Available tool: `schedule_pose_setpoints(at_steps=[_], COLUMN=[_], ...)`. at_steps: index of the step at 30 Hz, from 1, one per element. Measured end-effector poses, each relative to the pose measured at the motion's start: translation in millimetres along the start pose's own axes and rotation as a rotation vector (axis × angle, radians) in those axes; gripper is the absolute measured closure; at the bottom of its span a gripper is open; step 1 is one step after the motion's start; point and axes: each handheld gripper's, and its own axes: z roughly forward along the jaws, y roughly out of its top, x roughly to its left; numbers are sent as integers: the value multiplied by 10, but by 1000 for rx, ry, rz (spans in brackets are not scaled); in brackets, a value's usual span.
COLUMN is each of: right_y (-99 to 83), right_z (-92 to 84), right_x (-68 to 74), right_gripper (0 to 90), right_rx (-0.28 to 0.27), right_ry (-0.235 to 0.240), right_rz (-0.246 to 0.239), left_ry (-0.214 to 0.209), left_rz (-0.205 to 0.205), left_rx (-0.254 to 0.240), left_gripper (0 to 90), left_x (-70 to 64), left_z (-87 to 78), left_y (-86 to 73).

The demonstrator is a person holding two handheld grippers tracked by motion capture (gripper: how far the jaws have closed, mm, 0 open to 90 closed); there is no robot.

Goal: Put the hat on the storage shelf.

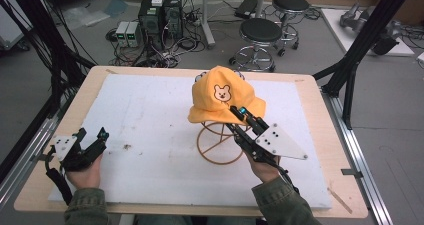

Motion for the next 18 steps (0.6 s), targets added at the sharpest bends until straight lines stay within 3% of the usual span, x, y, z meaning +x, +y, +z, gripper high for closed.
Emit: schedule_pose_setpoints(at_steps=[18], right_y=[-231], right_z=[-190], right_x=[69], right_gripper=[776], right_rx=[31], right_ry=[6], right_rz=[53], left_ry=[-3], left_rz=[1], left_rx=[2], left_gripper=[323], left_x=[-1], left_z=[-2], left_y=[-3])
